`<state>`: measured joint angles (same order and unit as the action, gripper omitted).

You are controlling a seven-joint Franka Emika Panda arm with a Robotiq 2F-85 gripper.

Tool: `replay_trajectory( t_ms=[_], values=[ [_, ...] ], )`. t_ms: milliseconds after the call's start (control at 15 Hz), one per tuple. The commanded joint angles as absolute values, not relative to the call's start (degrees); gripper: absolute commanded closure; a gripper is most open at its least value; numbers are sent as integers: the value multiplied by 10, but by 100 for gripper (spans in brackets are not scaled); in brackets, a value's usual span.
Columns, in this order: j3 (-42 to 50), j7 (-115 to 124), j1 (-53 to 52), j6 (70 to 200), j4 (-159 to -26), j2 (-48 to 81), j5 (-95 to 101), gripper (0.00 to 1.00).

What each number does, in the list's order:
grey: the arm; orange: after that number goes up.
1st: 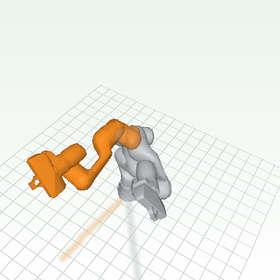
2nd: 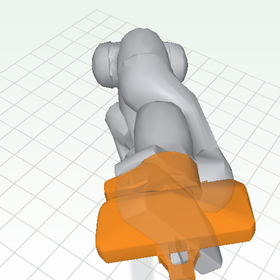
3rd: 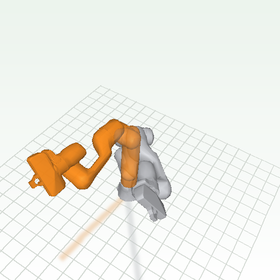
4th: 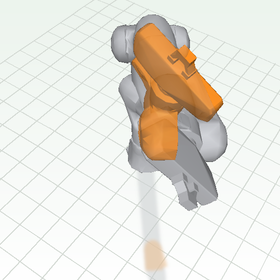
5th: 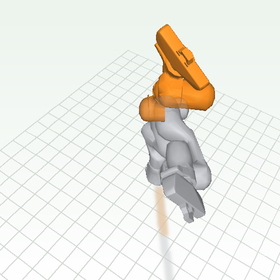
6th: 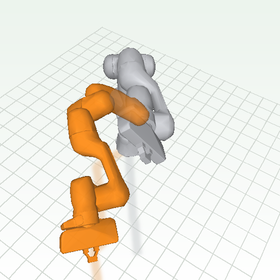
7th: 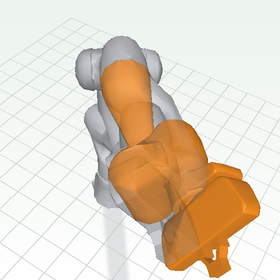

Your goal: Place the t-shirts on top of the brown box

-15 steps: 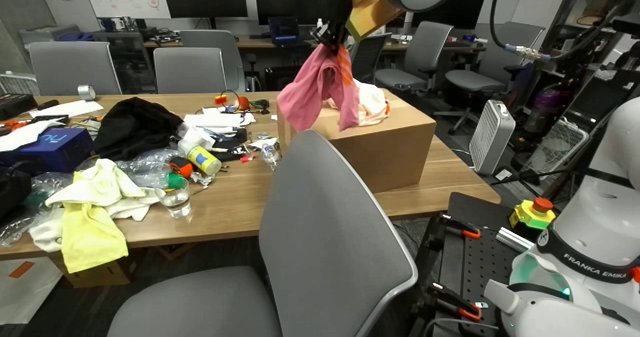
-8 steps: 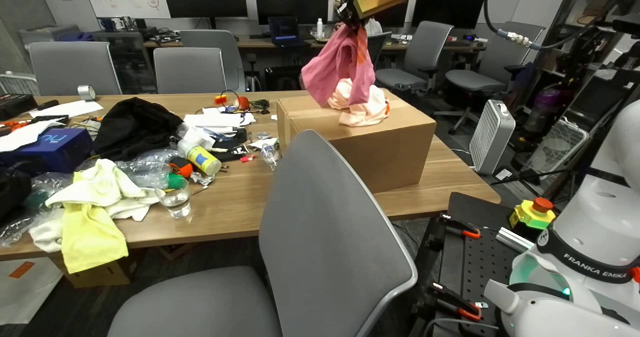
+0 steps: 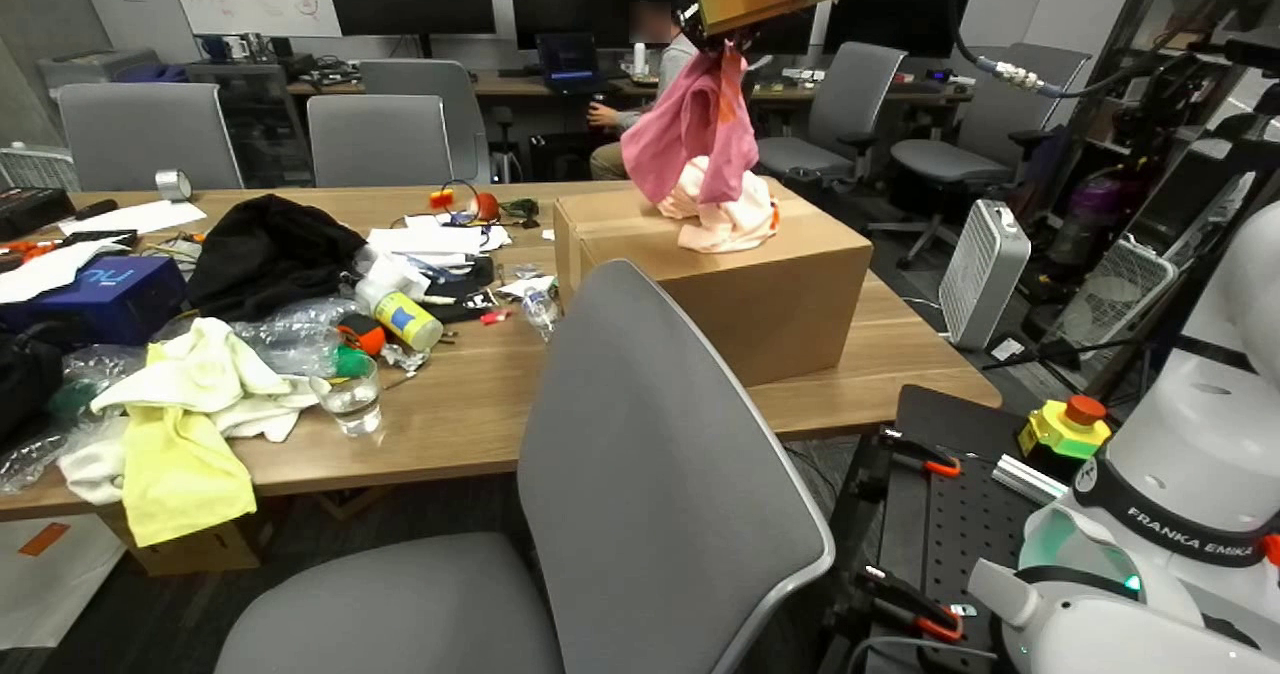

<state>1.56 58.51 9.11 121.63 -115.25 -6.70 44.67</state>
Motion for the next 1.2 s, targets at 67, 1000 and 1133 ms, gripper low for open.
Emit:
replay_trajectory(
  t_ms=[67, 1000, 1133],
  values=[
    [18, 604, 77, 1183, -1123, -39, 456, 36],
    [15, 345, 32, 1148, -1209, -97, 254, 0],
    [20, 264, 33, 1133, -1224, -128, 210, 0]
  ],
)
